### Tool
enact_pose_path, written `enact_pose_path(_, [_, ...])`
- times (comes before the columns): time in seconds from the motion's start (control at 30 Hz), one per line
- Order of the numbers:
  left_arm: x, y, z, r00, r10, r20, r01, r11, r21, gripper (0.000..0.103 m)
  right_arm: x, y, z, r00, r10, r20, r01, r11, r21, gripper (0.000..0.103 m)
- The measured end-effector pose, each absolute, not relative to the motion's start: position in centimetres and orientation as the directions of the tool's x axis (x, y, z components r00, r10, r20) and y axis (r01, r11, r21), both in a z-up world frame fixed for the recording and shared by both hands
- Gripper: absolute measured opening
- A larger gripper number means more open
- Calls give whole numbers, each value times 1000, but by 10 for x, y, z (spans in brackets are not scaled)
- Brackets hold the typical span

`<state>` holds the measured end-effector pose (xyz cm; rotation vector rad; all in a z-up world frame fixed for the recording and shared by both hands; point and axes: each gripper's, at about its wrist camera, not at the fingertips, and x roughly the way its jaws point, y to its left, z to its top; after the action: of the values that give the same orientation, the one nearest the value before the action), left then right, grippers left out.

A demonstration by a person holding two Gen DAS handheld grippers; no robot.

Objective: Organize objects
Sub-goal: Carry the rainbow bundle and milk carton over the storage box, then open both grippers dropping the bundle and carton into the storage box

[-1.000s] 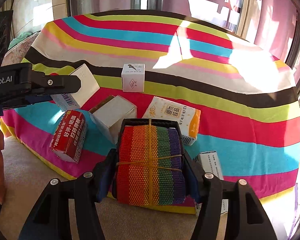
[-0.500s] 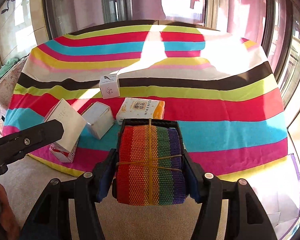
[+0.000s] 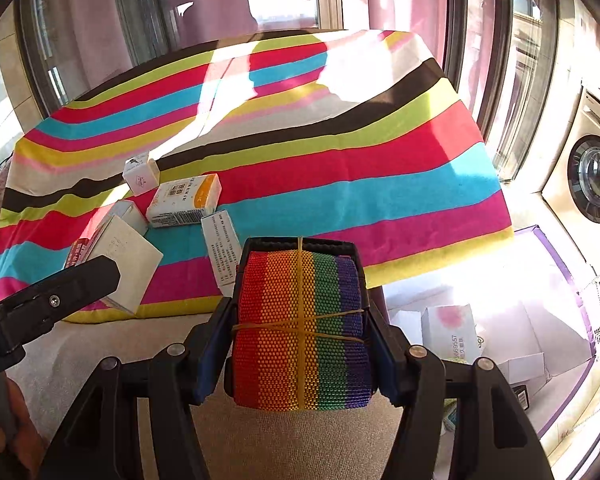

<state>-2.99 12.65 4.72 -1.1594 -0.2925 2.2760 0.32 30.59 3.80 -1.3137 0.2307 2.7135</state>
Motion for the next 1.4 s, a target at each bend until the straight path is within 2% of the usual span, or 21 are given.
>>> enact_pose_path(0.47, [-14,213,42,-331,625,-707,-532,-742,-408,72,49,396,16,-515,196,-835,-396,-918,28,62])
enact_pose_path(1.0, [10,293,42,-183,672,-718,-669,-620,-409,72,89,474,5,-376,380,-845,-633,-771,-65,62])
enact_pose_path(1.1, [11,302,41,-149,679,-719,-675,-601,-428,74,94,483,6,-366,391,-844,-661,-748,-60,62])
enact_pose_path(1.2, [13,308,38,-125,678,-724,-679,-591,-436,89,97,488,9,-353,418,-837,-682,-728,-76,63])
enact_pose_path(1.4, [8,293,39,-136,690,-711,-640,-609,-469,90,96,484,15,-367,425,-828,-673,-735,-79,63])
